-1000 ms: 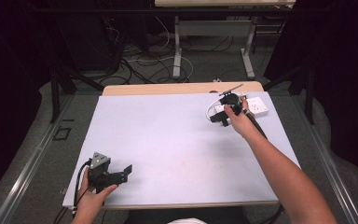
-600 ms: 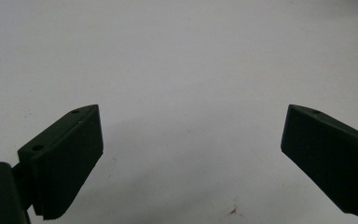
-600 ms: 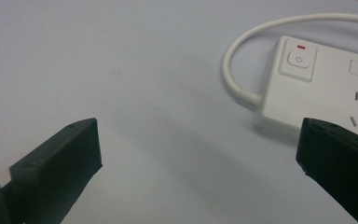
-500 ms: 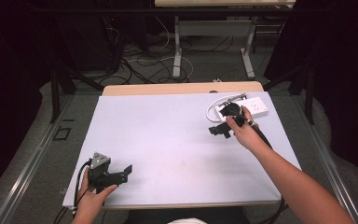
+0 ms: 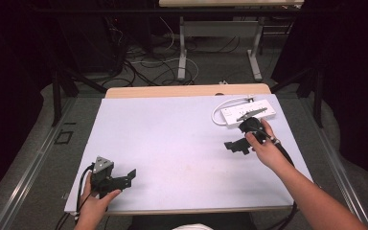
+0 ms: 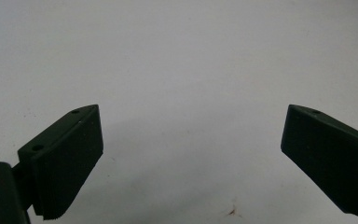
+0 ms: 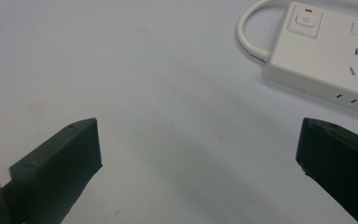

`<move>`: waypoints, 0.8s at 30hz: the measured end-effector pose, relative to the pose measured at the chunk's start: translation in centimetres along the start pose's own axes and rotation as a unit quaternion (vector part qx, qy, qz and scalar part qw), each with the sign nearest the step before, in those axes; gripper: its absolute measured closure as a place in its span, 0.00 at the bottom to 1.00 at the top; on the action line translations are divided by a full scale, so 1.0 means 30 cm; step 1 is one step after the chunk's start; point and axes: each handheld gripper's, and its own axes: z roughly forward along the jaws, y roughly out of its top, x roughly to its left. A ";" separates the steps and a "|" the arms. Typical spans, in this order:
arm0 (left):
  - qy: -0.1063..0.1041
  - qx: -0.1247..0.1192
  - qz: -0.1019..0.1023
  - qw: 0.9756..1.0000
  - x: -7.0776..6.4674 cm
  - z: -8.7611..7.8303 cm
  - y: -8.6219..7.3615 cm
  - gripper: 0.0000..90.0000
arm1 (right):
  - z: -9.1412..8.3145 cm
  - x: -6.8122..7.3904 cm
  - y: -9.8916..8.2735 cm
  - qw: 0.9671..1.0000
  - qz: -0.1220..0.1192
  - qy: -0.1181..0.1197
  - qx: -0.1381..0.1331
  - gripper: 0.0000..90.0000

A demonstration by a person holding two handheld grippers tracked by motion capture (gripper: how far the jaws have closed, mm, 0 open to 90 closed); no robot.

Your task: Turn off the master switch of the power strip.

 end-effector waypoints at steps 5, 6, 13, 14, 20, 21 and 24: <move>0.001 -0.001 -0.001 1.000 0.002 -0.001 0.000 0.06 | -0.041 -0.008 -0.051 1.000 -0.011 -0.006 -0.013 0.00; 0.000 0.000 -0.003 1.000 0.001 -0.001 -0.001 0.06 | -0.049 -0.008 -0.063 1.000 -0.009 -0.006 -0.015 0.00; 0.001 -0.001 -0.003 1.000 0.002 -0.001 0.000 0.06 | -0.110 -0.020 -0.145 1.000 0.004 -0.011 -0.027 0.00; 0.001 -0.001 -0.003 1.000 0.002 -0.001 0.000 0.06 | -0.119 -0.020 -0.157 0.999 0.009 -0.010 -0.029 0.00; 0.001 -0.001 -0.004 1.000 0.002 -0.001 -0.001 0.06 | -0.164 -0.031 -0.229 0.999 0.022 -0.017 -0.036 0.00; 0.002 -0.001 -0.003 1.000 0.002 -0.001 -0.001 0.06 | -0.172 -0.032 -0.241 0.999 0.028 -0.016 -0.037 0.00; 0.002 -0.001 -0.003 1.000 0.002 -0.001 -0.001 0.06 | -0.191 -0.040 -0.277 0.998 0.037 -0.022 -0.042 0.00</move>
